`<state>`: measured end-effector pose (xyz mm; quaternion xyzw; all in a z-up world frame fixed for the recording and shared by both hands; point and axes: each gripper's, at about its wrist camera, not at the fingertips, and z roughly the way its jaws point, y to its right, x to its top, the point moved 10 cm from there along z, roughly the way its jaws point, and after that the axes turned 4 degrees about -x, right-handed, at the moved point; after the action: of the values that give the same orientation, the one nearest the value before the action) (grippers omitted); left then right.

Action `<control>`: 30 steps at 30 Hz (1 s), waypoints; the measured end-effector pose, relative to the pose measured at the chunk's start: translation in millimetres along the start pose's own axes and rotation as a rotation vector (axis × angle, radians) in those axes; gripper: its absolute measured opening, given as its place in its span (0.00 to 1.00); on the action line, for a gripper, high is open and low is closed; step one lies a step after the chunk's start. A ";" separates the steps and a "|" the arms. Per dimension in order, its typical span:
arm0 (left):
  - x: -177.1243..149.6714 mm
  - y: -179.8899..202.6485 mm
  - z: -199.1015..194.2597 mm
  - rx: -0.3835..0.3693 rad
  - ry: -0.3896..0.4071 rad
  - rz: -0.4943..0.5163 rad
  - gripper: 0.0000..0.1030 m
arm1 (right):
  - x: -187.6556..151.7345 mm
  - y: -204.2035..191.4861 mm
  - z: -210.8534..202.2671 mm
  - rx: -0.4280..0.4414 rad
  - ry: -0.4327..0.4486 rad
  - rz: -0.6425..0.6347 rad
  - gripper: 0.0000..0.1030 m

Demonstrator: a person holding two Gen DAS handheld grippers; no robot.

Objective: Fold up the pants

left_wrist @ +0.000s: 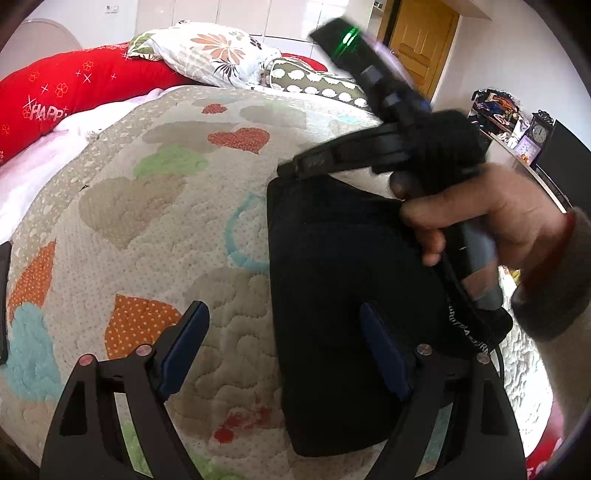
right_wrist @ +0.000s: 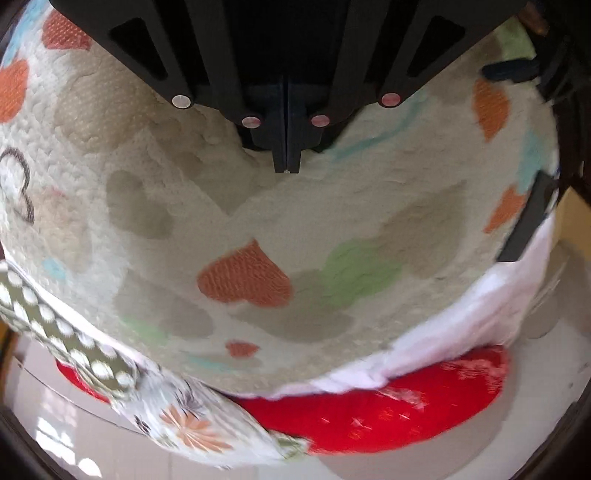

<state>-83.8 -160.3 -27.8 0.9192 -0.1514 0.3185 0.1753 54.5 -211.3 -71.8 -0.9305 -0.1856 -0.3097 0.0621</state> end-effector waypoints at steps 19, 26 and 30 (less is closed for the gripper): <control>37.6 3.9 -7.9 0.052 0.041 0.070 0.82 | -113.3 27.0 -135.2 -0.032 0.122 0.126 0.35; 35.2 15.6 34.7 0.072 -0.035 0.102 0.82 | -121.4 59.3 -105.2 -0.095 0.154 0.232 0.27; 36.6 15.9 29.9 0.084 -0.040 0.104 0.82 | -114.8 62.7 -101.1 -0.086 0.154 0.252 0.27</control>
<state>-46.6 -193.1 -22.8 0.9229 -0.1888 0.3146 0.1168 -62.2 -327.7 -59.7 -0.9218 -0.0488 -0.3773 0.0746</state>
